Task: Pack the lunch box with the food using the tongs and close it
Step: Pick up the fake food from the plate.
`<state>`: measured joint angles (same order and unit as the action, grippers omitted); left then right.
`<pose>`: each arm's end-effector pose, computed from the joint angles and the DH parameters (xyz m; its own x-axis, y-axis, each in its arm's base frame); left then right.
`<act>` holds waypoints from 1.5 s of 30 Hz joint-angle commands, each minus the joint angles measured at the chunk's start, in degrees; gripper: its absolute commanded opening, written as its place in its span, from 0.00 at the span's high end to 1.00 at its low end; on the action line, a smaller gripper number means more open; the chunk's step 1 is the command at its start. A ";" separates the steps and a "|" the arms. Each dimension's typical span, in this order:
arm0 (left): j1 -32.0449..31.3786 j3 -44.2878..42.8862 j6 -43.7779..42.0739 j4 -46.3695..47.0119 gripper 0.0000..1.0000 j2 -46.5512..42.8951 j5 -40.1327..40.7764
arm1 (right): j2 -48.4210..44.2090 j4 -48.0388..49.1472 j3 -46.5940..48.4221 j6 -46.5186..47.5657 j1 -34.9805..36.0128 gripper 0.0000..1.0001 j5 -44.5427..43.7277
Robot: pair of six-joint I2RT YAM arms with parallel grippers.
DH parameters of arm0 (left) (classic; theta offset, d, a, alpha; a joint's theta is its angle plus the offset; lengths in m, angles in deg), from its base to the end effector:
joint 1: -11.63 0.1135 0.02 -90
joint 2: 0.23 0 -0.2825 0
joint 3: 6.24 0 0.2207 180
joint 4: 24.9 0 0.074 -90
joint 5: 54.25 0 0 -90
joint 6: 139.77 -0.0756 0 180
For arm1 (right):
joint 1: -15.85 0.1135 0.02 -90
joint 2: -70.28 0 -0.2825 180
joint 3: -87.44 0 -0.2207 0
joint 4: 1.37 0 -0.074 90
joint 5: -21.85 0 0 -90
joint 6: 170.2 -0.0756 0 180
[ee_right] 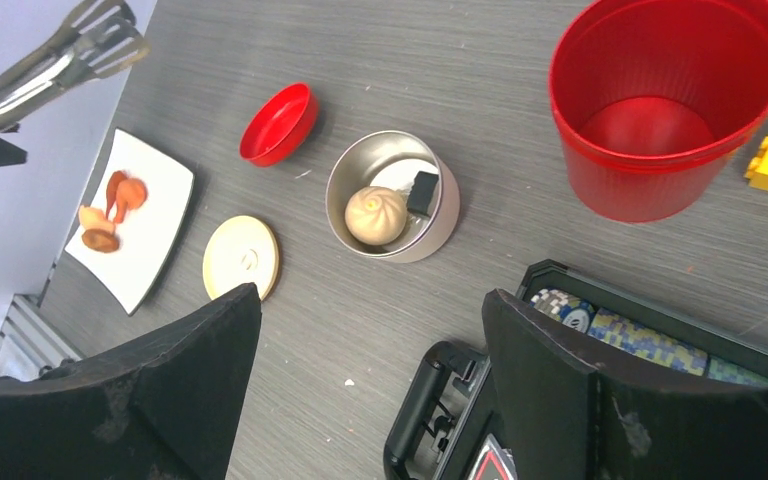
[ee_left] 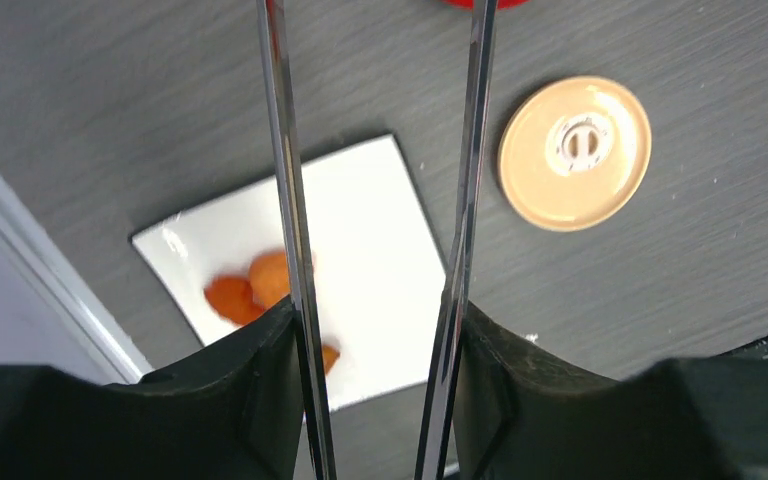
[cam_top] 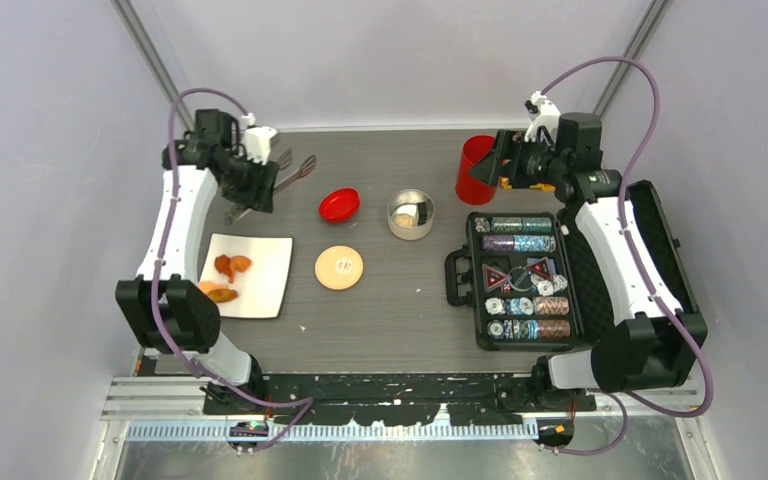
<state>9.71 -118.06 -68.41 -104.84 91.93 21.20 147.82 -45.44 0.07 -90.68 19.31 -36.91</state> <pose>0.3106 -0.0294 0.3422 -0.7723 0.3354 -0.5395 0.4261 0.9034 -0.0483 0.2905 0.0568 0.3796 -0.5673 0.1215 -0.8145 -0.4081 0.8176 0.4062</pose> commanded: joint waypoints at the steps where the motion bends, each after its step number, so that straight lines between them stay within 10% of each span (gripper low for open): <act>1: 7.06 2.04 -2.47 -5.78 0.50 -6.38 -2.78 | 0.88 2.14 1.15 0.59 2.03 0.14 1.19; 19: 39.91 19.27 -30.50 -24.49 0.50 -23.72 0.03 | 7.88 4.67 1.47 4.12 11.76 0.14 3.05; 45: 27.50 19.93 -39.99 -8.57 0.53 -9.98 13.63 | 7.09 2.73 0.90 6.56 12.14 0.13 1.27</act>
<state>37.19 -95.77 -105.32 -115.35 81.96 32.76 158.00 -42.90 0.13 -86.20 31.38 -34.70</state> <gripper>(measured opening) 0.472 0.864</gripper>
